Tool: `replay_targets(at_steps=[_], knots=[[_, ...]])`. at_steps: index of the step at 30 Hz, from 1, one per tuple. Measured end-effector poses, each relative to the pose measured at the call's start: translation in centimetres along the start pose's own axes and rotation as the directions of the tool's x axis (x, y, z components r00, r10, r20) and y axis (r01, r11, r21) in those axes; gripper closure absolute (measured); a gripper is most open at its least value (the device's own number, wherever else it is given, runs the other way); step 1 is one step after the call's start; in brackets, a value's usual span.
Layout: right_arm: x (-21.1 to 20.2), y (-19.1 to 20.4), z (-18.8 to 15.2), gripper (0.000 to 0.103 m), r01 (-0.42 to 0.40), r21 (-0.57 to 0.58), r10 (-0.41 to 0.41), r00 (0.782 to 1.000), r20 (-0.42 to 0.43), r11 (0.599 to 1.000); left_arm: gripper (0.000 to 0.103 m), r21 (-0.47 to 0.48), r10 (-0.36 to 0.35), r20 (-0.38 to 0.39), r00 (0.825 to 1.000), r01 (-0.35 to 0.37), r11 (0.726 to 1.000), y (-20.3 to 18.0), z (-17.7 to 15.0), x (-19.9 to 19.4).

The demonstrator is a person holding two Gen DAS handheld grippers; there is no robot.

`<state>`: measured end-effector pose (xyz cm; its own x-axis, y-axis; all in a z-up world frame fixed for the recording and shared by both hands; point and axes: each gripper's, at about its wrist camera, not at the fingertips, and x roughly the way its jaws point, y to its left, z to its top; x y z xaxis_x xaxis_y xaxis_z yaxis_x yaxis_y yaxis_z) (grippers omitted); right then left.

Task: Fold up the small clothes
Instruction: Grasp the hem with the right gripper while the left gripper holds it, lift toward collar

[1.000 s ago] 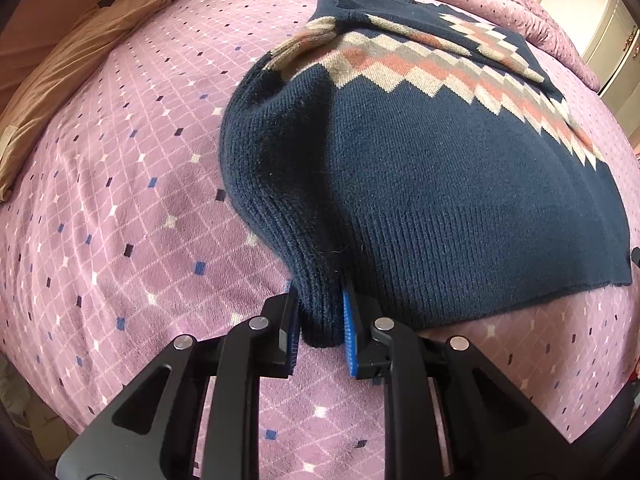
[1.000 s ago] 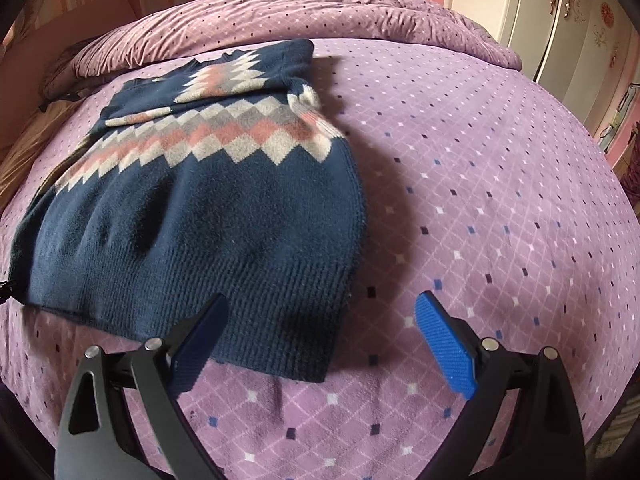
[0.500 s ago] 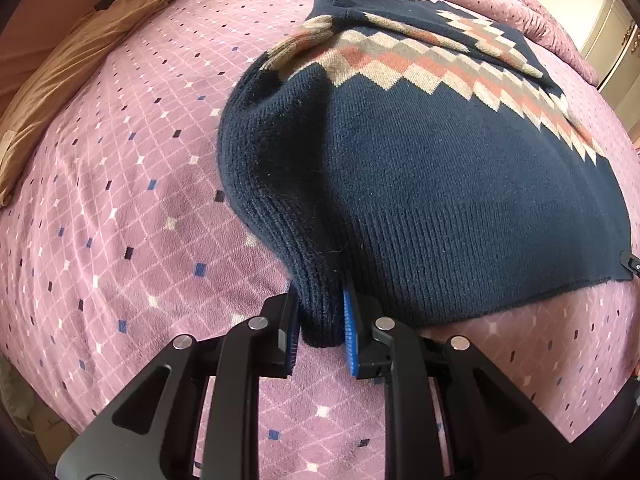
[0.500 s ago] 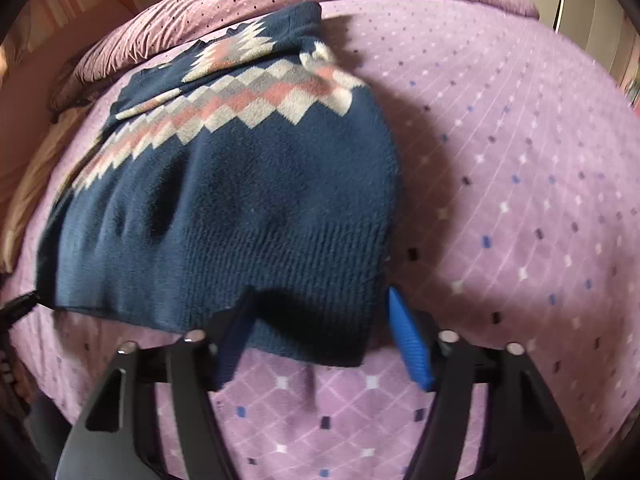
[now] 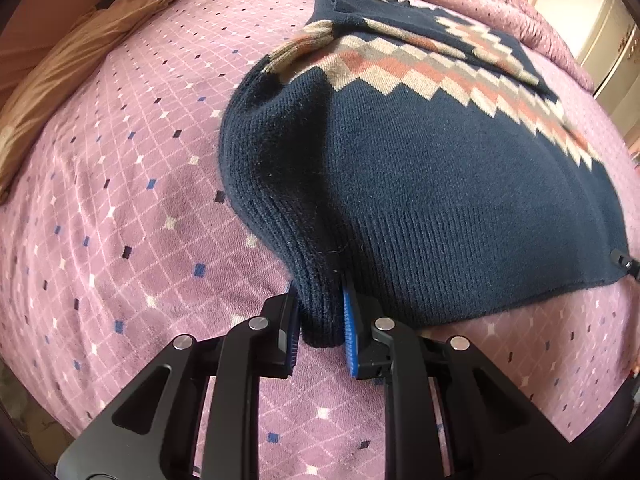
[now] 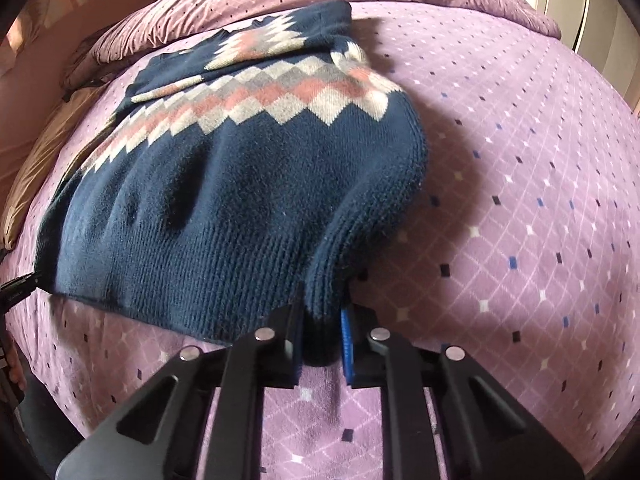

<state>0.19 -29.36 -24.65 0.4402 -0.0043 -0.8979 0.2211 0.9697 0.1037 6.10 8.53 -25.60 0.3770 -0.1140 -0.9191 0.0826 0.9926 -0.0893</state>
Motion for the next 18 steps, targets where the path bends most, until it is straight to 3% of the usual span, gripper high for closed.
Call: replay_targets(at_steps=[12, 18], knots=[[-2.4, 0.8, 1.7, 0.089, -0.010, -0.077, 0.017, 0.996, 0.088, 0.997, 0.088, -0.003, -0.053, 0.106, 0.993, 0.054, 0.999, 0.1, 1.5, -2.5], [-1.5, 1.8, 3.9, 0.090, 0.010, -0.134, 0.005, 0.994, 0.110, 0.991, 0.088, 0.090, -0.015, 0.175, 0.985, -0.001, 0.996, -1.8, 4.8, -2.7]])
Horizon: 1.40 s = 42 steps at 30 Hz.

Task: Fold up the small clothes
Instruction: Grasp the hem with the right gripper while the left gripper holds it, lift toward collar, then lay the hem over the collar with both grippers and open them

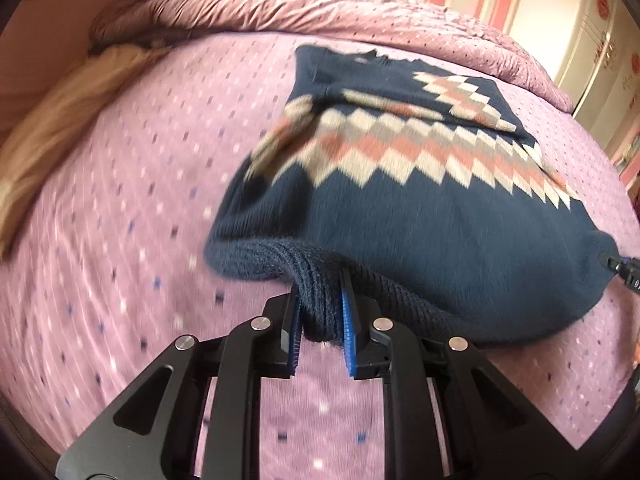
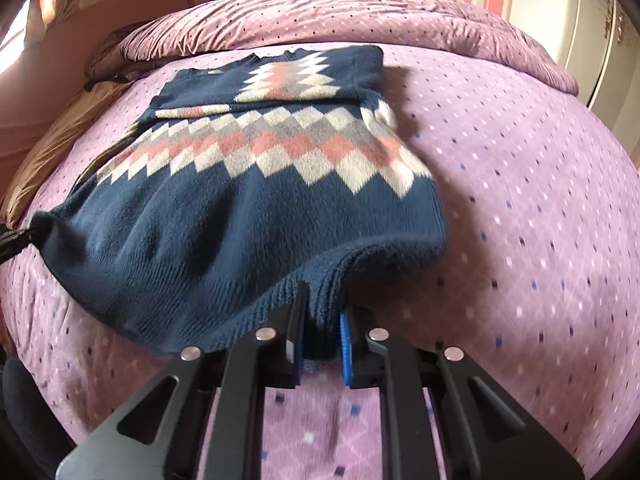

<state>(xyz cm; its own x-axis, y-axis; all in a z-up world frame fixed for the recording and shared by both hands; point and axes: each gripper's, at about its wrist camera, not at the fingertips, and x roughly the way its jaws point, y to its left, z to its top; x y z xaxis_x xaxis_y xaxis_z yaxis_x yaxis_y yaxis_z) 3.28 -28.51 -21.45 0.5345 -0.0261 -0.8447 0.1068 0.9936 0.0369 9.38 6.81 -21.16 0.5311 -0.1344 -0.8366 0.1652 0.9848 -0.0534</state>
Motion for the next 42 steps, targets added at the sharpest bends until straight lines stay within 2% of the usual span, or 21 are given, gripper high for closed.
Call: replay_targets(at_steps=[3, 7, 14, 19, 25, 26, 29, 32, 35, 36, 38, 40, 42], knots=[[0.2, 0.4, 1.8, 0.090, 0.007, -0.019, -0.006, 0.999, 0.034, 1.000, 0.088, 0.050, 0.026, 0.039, 0.999, -0.028, 0.998, -0.8, 2.1, 0.4], [1.3, 1.2, 5.1, 0.090, 0.042, -0.071, -0.036, 0.996, 0.077, 0.997, 0.088, 0.068, 0.049, 0.090, 0.995, -0.056, 0.996, -1.0, 5.1, 1.7], [4.4, 1.4, 11.3, 0.090, 0.090, -0.121, -0.073, 0.987, 0.141, 0.989, 0.088, 0.113, 0.108, 0.185, 0.977, -0.130, 0.985, -1.5, 10.9, 5.3], [7.7, 0.8, 15.6, 0.090, 0.113, -0.109, -0.093, 0.981, 0.168, 0.988, 0.088, 0.079, 0.116, 0.201, 0.973, -0.134, 0.988, -0.9, 15.0, 8.9], [11.0, 0.5, 20.4, 0.090, 0.131, -0.116, -0.102, 0.969, 0.225, 0.985, 0.088, 0.083, 0.138, 0.230, 0.963, -0.161, 0.983, -0.7, 19.0, 13.0], [11.2, 0.6, 21.1, 0.090, 0.135, -0.120, -0.103, 0.965, 0.242, 0.984, 0.088, 0.084, 0.140, 0.249, 0.958, -0.165, 0.983, -0.8, 19.5, 13.1], [11.1, 1.1, 23.4, 0.090, 0.157, -0.128, -0.108, 0.941, 0.321, 0.979, 0.088, 0.073, 0.152, 0.335, 0.930, -0.187, 0.980, -1.1, 21.8, 12.5], [11.3, 1.2, 26.3, 0.090, 0.189, -0.136, -0.126, 0.919, 0.375, 0.973, 0.088, 0.061, 0.165, 0.380, 0.910, -0.203, 0.977, -1.0, 24.9, 12.5], [12.0, 0.6, 29.4, 0.090, 0.225, -0.123, -0.158, 0.901, 0.403, 0.967, 0.088, 0.045, 0.178, 0.400, 0.899, -0.214, 0.976, -0.5, 28.2, 13.0], [12.7, 0.1, 30.7, 0.090, 0.235, -0.116, -0.173, 0.903, 0.393, 0.965, 0.088, 0.051, 0.193, 0.397, 0.897, -0.231, 0.972, -0.6, 29.7, 13.7], [14.7, -0.5, 32.4, 0.090, 0.244, -0.115, -0.190, 0.916, 0.353, 0.963, 0.088, 0.070, 0.197, 0.364, 0.910, -0.238, 0.969, -0.6, 31.6, 15.7], [17.3, -1.0, 33.2, 0.090, 0.244, -0.124, -0.202, 0.938, 0.281, 0.962, 0.088, 0.099, 0.198, 0.296, 0.934, -0.236, 0.967, -1.0, 32.6, 18.2], [19.9, -1.1, 33.2, 0.090, 0.254, -0.149, -0.220, 0.952, 0.211, 0.956, 0.088, 0.141, 0.229, 0.238, 0.944, -0.267, 0.953, -1.7, 32.7, 20.7]])
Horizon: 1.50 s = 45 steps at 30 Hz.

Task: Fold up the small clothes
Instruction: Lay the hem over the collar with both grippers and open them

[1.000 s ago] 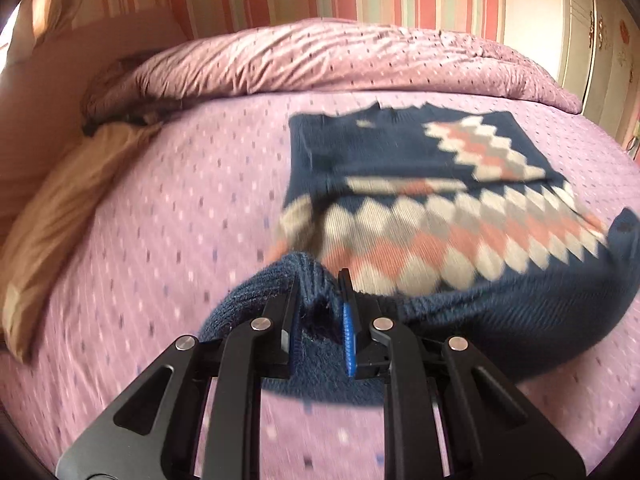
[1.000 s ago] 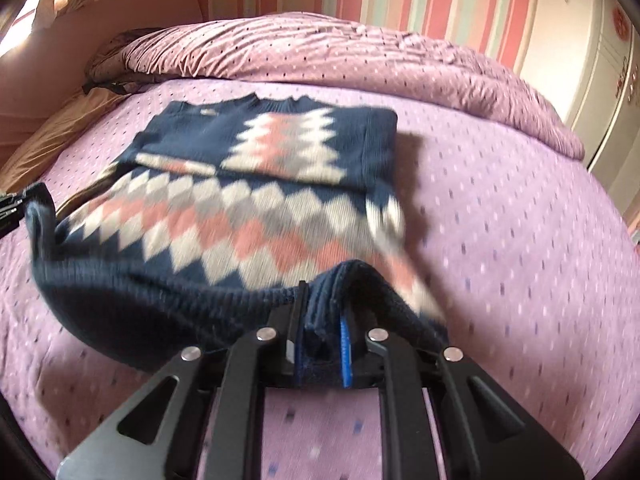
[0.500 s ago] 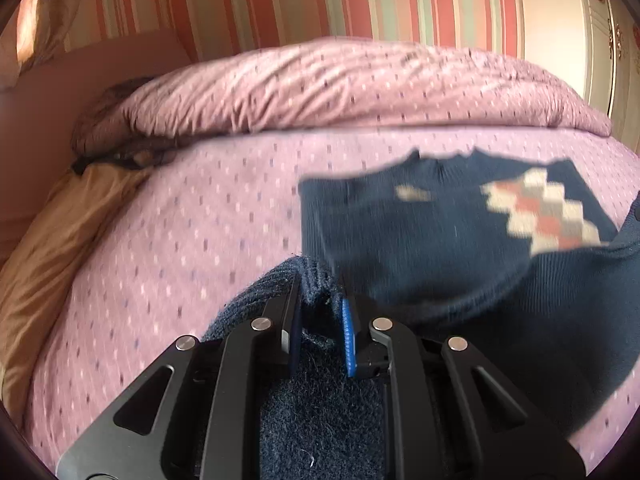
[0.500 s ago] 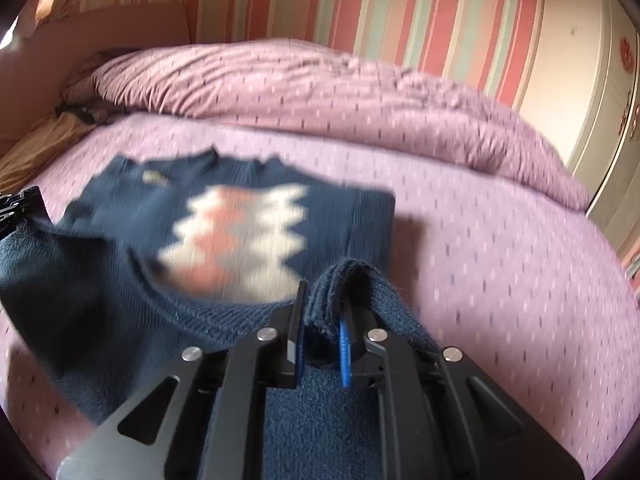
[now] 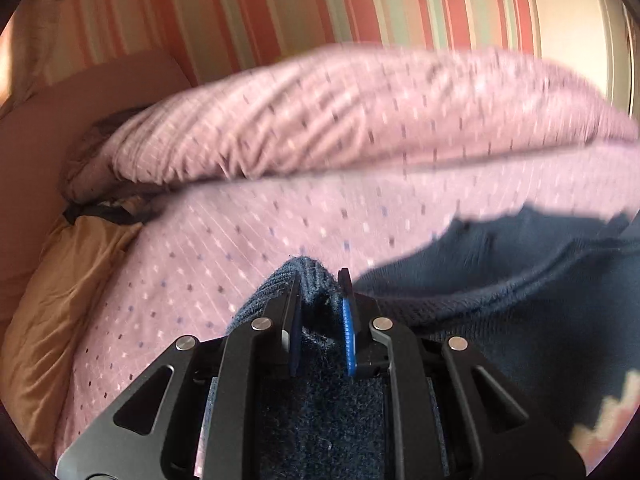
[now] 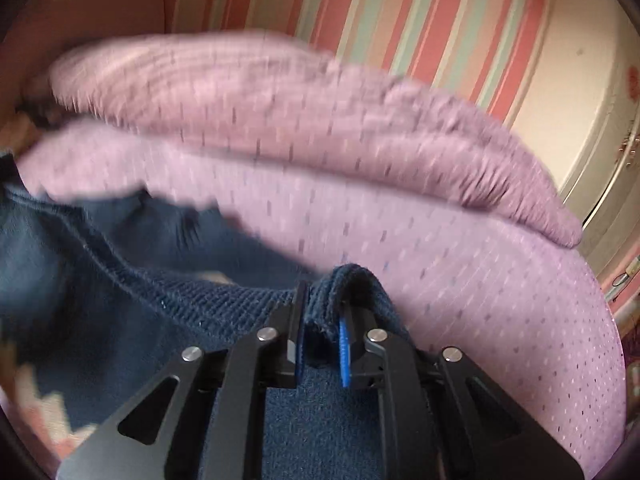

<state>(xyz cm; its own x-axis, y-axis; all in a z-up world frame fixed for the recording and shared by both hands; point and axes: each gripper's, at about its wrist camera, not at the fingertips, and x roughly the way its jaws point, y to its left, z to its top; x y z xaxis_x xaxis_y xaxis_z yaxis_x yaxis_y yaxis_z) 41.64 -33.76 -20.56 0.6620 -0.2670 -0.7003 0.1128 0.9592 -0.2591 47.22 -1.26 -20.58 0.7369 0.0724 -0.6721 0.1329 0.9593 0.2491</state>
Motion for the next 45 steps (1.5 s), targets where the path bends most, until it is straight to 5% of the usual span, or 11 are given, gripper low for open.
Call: replay_targets(at_steps=[8, 10, 12, 13, 18, 22, 29, 33, 36, 43, 45], knots=[[3.4, 0.7, -1.5, 0.088, -0.014, -0.002, 0.014, 0.997, -0.076, 1.000, 0.082, 0.012, -0.032, -0.121, 0.992, 0.033, 0.999, 0.0, -1.7, 3.7], [3.3, 0.2, -1.4, 0.084, -0.042, 0.025, 0.044, 0.996, -0.078, 0.999, 0.067, 0.028, -0.025, -0.116, 0.993, 0.028, 0.999, 0.0, -1.7, 3.4], [2.9, -0.4, -1.3, 0.080, -0.075, 0.059, 0.079, 0.995, -0.065, 0.995, 0.020, 0.054, 0.033, -0.093, 0.995, -0.028, 0.998, -0.2, -1.6, 2.8], [2.8, -0.6, -1.3, 0.078, -0.092, 0.075, 0.097, 0.993, -0.064, 0.993, 0.014, 0.062, 0.061, -0.078, 0.995, -0.056, 0.997, -0.2, -1.7, 2.3], [0.1, -1.8, -0.8, 0.032, -0.156, 0.128, 0.149, 0.987, 0.062, 0.980, 0.013, 0.036, 0.006, -0.085, 0.996, -0.003, 0.999, 0.7, -2.6, 1.0], [-1.0, -2.7, -0.7, 0.032, -0.194, 0.126, 0.185, 0.980, 0.078, 0.973, 0.014, 0.014, -0.071, -0.121, 0.990, 0.073, 0.997, 0.6, -4.6, 0.8], [1.9, 0.1, -0.4, 0.033, -0.321, 0.088, 0.327, 0.943, -0.061, 0.943, 0.010, -0.036, -0.173, -0.153, 0.973, 0.170, 0.985, 0.2, -6.1, 0.2], [6.8, 0.7, 0.5, 0.054, -0.239, 0.126, 0.261, 0.944, -0.202, 0.963, 0.010, -0.058, -0.190, -0.159, 0.969, 0.183, 0.981, 0.8, -6.3, -0.8], [9.1, -0.8, 0.4, 0.054, -0.238, 0.244, 0.298, 0.920, -0.252, 0.940, 0.009, -0.058, -0.193, -0.166, 0.967, 0.186, 0.981, 1.2, -6.7, -1.4], [4.8, 1.8, 0.2, 0.051, -0.187, 0.061, 0.196, 0.962, -0.193, 0.980, 0.006, -0.062, -0.232, -0.172, 0.957, 0.225, 0.972, 0.2, -4.7, -0.5], [2.2, 1.9, -0.5, 0.040, -0.168, 0.026, 0.170, 0.975, -0.145, 0.985, 0.006, -0.062, -0.244, -0.196, 0.950, 0.236, 0.970, -0.7, -3.5, 0.9]])
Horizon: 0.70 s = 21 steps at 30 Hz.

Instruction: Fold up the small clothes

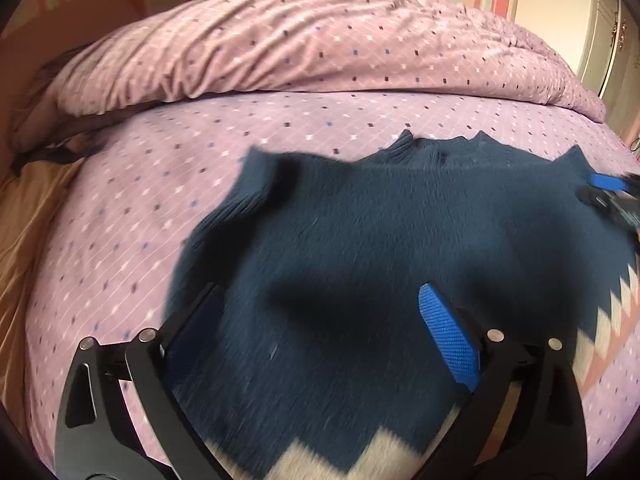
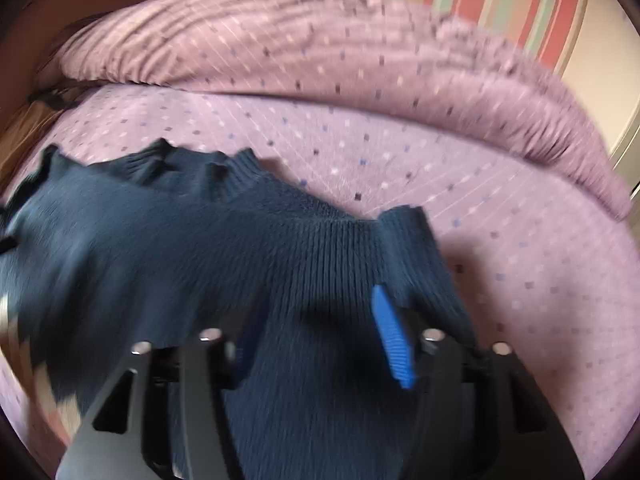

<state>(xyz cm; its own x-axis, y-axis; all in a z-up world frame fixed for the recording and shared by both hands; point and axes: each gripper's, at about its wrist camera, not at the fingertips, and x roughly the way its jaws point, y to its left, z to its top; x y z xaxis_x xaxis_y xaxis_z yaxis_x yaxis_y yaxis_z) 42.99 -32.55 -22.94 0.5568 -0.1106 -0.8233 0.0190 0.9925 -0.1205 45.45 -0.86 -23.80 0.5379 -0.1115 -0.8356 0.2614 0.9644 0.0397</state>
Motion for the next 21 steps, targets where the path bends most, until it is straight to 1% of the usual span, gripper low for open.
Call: replay_targets(at_steps=[2, 5, 6, 7, 8, 9, 13, 14, 15, 17, 19, 21], knots=[[-2.8, 0.6, -1.7, 0.037, 0.004, -0.028, -0.002, 0.999, 0.044, 1.000, 0.006, -0.016, -0.018, -0.033, 0.999, 0.017, 1.000, -0.1, 1.0, 1.5], [-5.1, 1.0, -3.9, 0.036, 0.019, -0.057, -0.015, 0.998, 0.059, 0.998, 0.005, -0.050, -0.009, -0.101, 0.995, 0.004, 0.999, 0.4, 1.7, 4.3], [-5.9, 1.0, -4.9, 0.035, 0.020, -0.054, -0.016, 0.998, 0.062, 0.998, 0.003, -0.060, -0.022, -0.143, 0.989, 0.014, 0.998, 0.6, 1.6, 5.4], [-6.3, 1.0, -5.6, 0.033, 0.016, -0.044, -0.013, 0.998, 0.065, 0.999, 0.003, -0.062, -0.030, -0.161, 0.986, 0.020, 0.998, 0.7, 1.5, 6.0], [-6.6, 0.9, -6.1, 0.029, 0.012, -0.031, -0.010, 0.998, 0.067, 0.999, 0.003, -0.055, -0.029, -0.164, 0.986, 0.021, 0.998, 0.7, 1.6, 6.2], [-7.0, 0.6, -6.7, 0.028, 0.006, -0.014, -0.005, 0.998, 0.070, 1.000, 0.003, -0.051, -0.030, -0.167, 0.986, 0.022, 0.998, 0.6, 1.6, 6.2], [-8.3, -1.0, -8.3, 0.026, -0.028, 0.079, 0.021, 0.996, 0.088, 0.996, 0.003, -0.049, -0.026, -0.161, 0.987, 0.018, 0.999, 0.5, 1.6, 5.1], [-8.6, -1.1, -8.5, 0.025, -0.032, 0.091, 0.023, 0.995, 0.093, 0.995, 0.003, -0.048, -0.018, -0.153, 0.988, 0.011, 0.999, 0.4, 1.4, 4.3], [-8.8, -1.2, -8.7, 0.023, -0.036, 0.102, 0.026, 0.995, 0.099, 0.994, 0.003, -0.050, -0.018, -0.146, 0.989, 0.011, 0.999, 0.5, 1.2, 3.6], [-9.2, -1.3, -8.9, 0.021, -0.031, 0.114, 0.019, 0.994, 0.111, 0.993, 0.003, -0.060, -0.035, -0.124, 0.992, 0.027, 0.998, 0.6, 0.6, 2.2], [-9.4, -1.1, -8.9, 0.020, -0.013, 0.118, -0.001, 0.993, 0.114, 0.993, 0.003, -0.065, -0.031, -0.092, 0.995, 0.025, 0.998, 0.6, -0.5, 0.3], [-9.6, -0.8, -9.0, 0.020, -0.016, 0.125, 0.002, 0.994, 0.112, 0.992, 0.003, -0.067, -0.032, -0.070, 0.997, 0.028, 0.997, 0.4, -1.8, -1.1]])
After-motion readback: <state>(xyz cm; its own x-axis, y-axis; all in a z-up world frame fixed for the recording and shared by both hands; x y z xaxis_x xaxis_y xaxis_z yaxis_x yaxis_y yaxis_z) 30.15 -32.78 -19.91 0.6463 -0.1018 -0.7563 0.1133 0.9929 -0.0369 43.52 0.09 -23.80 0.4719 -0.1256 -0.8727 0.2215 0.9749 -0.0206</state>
